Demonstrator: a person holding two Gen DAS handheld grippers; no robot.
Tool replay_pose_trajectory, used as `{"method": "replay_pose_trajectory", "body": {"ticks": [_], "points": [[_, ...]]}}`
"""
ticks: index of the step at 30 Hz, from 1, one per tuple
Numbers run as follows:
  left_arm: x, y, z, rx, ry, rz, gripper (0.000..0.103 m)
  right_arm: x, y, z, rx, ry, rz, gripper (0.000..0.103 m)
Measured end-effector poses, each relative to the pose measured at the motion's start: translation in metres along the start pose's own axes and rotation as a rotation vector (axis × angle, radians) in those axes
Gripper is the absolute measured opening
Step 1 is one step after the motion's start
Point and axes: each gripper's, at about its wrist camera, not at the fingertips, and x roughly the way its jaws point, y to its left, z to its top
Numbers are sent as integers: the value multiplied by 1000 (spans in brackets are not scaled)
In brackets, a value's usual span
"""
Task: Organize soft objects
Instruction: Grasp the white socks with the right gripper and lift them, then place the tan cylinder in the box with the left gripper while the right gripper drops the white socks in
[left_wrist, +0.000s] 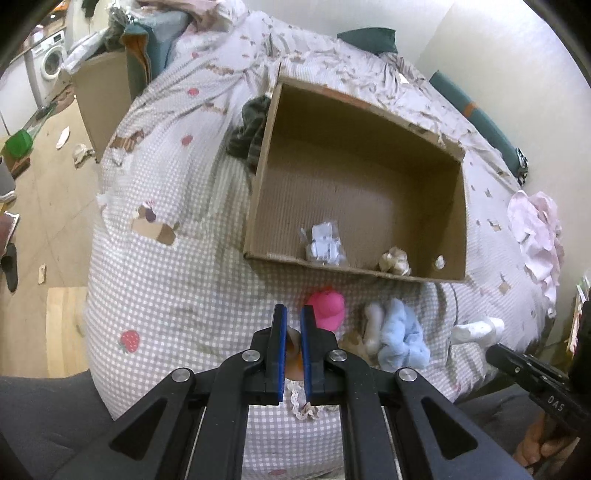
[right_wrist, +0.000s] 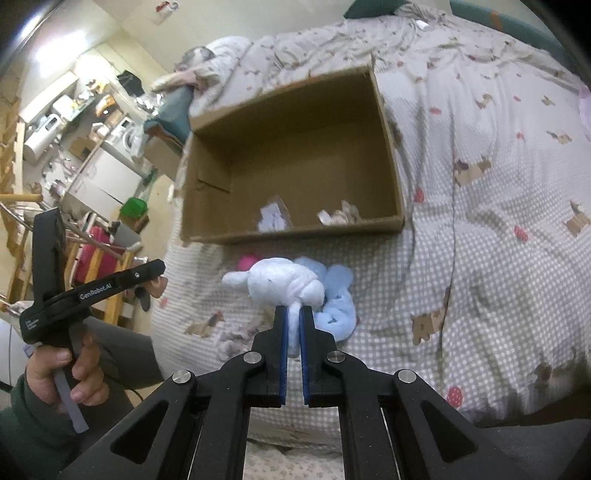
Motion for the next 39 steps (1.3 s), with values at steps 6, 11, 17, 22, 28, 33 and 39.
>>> {"method": "replay_pose_trajectory", "body": {"ticks": [6, 11, 17, 22, 28, 33, 39], "points": [[-9, -4, 18, 0, -31, 9, 7, -10, 11, 23, -31, -45, 14, 7], [-13, -10, 40, 18, -52, 0, 7, -11, 17, 49, -50, -73, 22, 7], [-7, -22, 63, 71, -68, 13, 7, 7, 20, 79, -73, -67, 30, 7], [10, -30, 80, 97, -60, 14, 7, 31, 11, 96, -55, -68, 34, 7], [44, -35, 92, 131, -55, 34, 7, 62, -13, 93, 18, -70, 29, 7], [77, -33, 90, 134, -21, 56, 7, 78, -18, 95, 14, -38, -13, 7], [90, -41, 86, 186, -38, 69, 7, 92, -18, 96, 5, -5, -44, 8]]}}
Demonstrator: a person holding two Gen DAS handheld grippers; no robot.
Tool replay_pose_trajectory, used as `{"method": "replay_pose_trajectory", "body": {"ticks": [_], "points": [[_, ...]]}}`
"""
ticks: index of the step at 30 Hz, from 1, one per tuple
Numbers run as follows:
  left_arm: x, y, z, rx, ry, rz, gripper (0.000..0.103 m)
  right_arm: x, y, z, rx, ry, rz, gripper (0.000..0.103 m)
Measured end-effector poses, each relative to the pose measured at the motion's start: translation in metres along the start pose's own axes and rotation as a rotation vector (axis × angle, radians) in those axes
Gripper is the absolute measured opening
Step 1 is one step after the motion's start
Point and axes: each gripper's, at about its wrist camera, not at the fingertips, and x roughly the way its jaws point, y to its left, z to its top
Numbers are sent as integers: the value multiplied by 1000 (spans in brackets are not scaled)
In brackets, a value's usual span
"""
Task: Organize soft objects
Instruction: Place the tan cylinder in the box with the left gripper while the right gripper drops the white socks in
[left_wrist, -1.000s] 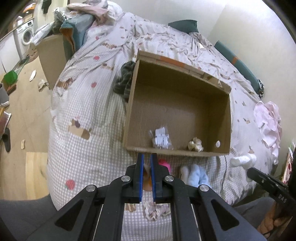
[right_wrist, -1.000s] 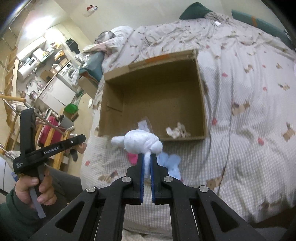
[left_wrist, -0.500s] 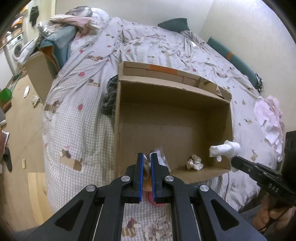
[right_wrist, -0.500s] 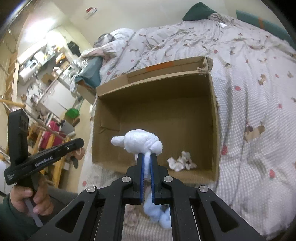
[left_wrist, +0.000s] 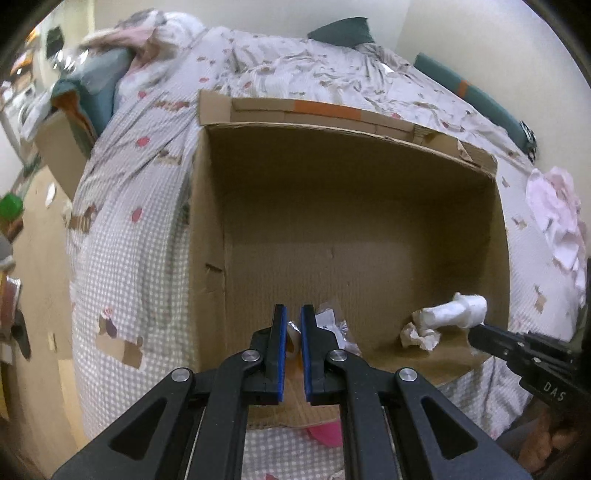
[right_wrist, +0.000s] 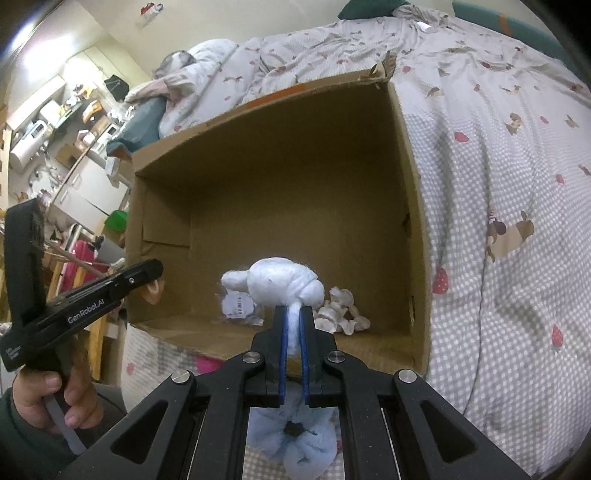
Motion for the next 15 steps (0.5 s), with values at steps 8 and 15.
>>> {"method": "replay_pose_trajectory", "body": {"ticks": [8, 15], "points": [[-3, -8, -2, 44, -24, -3, 7, 7, 6, -2, -39, 11, 5, 8], [3, -5, -5, 13, 17, -15, 8, 12, 11, -3, -45, 23, -5, 8]]}}
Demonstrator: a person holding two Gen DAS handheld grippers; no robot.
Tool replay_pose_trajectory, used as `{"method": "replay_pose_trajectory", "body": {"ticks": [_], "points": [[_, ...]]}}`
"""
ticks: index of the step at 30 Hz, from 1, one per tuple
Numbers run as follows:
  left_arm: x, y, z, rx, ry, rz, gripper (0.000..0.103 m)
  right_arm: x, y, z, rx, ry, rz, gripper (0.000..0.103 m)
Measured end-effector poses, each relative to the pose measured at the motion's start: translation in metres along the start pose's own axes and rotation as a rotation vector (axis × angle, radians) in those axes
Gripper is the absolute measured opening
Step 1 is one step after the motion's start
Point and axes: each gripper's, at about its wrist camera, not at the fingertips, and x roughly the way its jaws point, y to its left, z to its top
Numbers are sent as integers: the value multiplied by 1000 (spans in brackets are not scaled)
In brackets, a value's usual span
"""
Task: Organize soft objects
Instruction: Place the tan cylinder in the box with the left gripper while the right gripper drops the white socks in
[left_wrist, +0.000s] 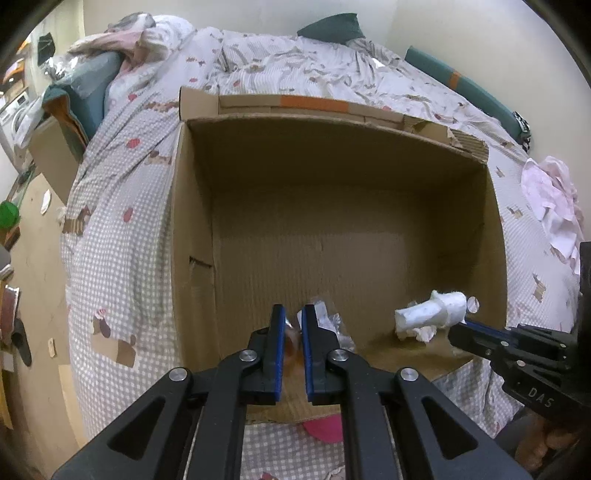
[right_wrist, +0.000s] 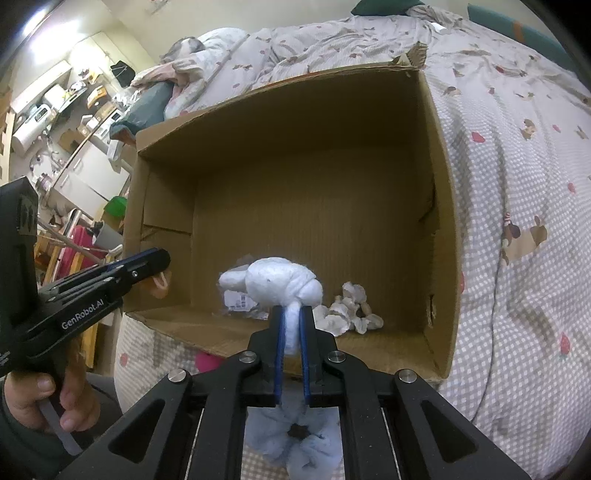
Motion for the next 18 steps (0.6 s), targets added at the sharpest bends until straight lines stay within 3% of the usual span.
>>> {"method": "replay_pose_trajectory", "body": {"ticks": [11, 12, 13, 14, 15, 17, 18], "points": [[-6, -8, -2, 25, -23, 18, 9, -1, 0, 2, -2, -16, -11, 8], [-6, -8, -2, 26, -24, 18, 13, -2, -1, 3, 1, -21, -10, 8], [-7, -9, -1, 26, -26, 18, 18, -3, -2, 4, 6, -25, -9, 9], [-7, -9, -1, 25, -29, 26, 36, -5, -3, 4, 11, -31, -9, 11], [-8, -9, -1, 22, -35, 46, 66, -6, -5, 5, 17, -39, -12, 13], [-13, -9, -1, 12, -67, 71, 85, -11, -9, 7, 35, -61, -25, 37], [-15, -9, -1, 14, -80, 70, 85, -13, -10, 8, 44, -74, -26, 49]]}}
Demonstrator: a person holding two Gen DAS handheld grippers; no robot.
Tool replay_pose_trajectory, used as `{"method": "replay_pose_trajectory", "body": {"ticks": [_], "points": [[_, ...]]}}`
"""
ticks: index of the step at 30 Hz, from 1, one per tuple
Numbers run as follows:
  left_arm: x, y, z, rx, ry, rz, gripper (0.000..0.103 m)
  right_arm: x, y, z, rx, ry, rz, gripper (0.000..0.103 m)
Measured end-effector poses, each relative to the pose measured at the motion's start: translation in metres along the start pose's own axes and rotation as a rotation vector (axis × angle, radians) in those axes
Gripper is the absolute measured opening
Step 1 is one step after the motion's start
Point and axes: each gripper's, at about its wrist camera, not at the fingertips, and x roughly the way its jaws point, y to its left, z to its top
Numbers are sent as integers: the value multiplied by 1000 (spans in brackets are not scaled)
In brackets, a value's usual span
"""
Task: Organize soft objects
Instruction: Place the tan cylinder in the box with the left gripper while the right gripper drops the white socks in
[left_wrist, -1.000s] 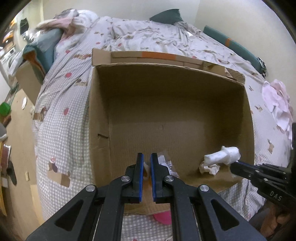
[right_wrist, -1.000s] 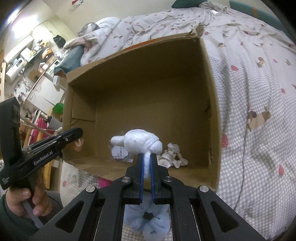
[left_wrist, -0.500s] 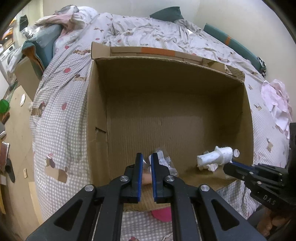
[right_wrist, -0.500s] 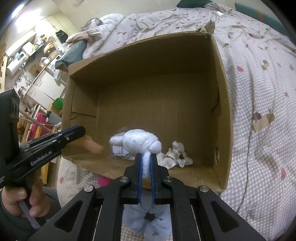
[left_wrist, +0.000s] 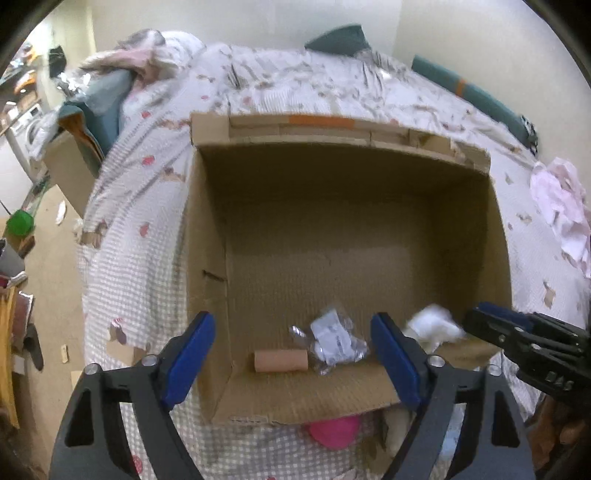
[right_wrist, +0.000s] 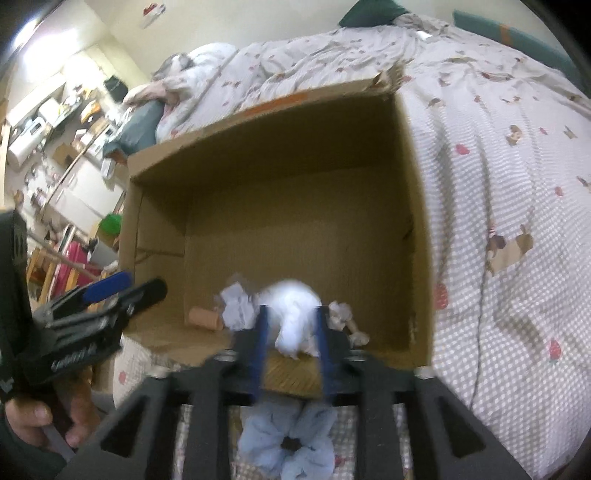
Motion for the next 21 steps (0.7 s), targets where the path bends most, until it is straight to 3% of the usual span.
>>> {"method": "replay_pose_trajectory", "body": {"ticks": [1, 2, 16, 21], "points": [[-1, -1, 1, 10, 0, -2, 85, -3, -2, 1, 11, -19, -8, 76], [-1, -2, 2, 17, 0, -3, 85, -7, -4, 2, 19, -41, -18, 80], [-21, 16, -2, -34, -31, 51, 85, -16, -12, 3, 59, -55, 3, 80], [-43, 26, -7, -74, -36, 65, 94, -31, -14, -5, 69, -64, 6, 80]]}}
